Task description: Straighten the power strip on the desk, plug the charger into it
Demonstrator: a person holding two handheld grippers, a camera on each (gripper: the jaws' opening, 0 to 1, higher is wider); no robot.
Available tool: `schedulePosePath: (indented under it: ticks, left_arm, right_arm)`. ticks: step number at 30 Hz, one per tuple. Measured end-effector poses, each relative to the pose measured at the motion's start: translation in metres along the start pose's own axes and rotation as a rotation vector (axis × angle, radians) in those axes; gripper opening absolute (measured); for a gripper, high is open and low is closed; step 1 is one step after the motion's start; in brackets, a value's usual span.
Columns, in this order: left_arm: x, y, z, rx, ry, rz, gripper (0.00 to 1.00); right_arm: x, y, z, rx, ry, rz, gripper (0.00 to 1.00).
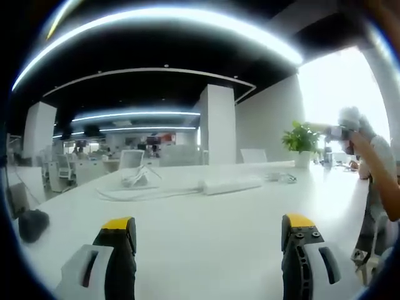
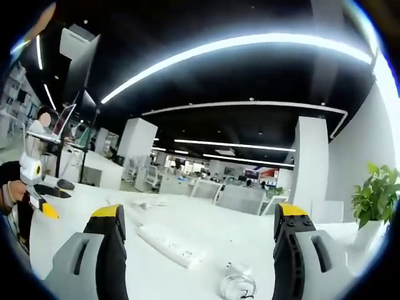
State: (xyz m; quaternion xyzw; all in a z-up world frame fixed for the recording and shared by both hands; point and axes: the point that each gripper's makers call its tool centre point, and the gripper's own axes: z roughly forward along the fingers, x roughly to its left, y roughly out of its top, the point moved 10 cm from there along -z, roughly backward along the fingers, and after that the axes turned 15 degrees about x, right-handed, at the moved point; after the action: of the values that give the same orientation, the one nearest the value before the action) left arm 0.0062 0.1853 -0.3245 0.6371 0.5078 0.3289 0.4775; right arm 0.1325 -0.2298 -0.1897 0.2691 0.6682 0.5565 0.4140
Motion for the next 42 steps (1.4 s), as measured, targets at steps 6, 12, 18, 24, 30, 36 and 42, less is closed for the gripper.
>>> schedulePosePath:
  ticks: [6, 12, 18, 24, 30, 36, 42]
  left_arm:
    - [0.001, 0.001, 0.000, -0.003, 0.003, -0.002, 0.99]
    - [0.000, 0.002, 0.000, -0.003, 0.001, -0.001, 0.99]
    - [0.000, 0.001, 0.000, -0.003, 0.000, -0.002, 0.99]
    - [-0.002, 0.002, 0.000, -0.001, -0.008, 0.002, 0.99]
    - [-0.003, 0.004, -0.002, -0.007, -0.014, 0.002, 0.99]
    - [-0.002, 0.004, -0.002, -0.007, -0.011, 0.003, 0.99]
    - [-0.002, 0.005, -0.002, -0.010, -0.016, -0.004, 0.99]
  right_arm:
    - [-0.013, -0.002, 0.008, 0.005, -0.012, 0.018, 0.99]
    - [-0.021, -0.002, 0.014, 0.011, -0.026, 0.012, 0.99]
    - [-0.032, 0.000, 0.024, 0.019, -0.042, 0.010, 0.98]
    - [-0.045, 0.001, 0.041, 0.032, -0.057, 0.016, 0.98]
    - [-0.052, -0.007, 0.053, 0.054, -0.062, 0.024, 0.98]
    - [-0.062, -0.018, 0.063, 0.082, -0.081, 0.023, 0.97]
    - [-0.070, -0.027, 0.071, 0.090, -0.089, 0.021, 0.97]
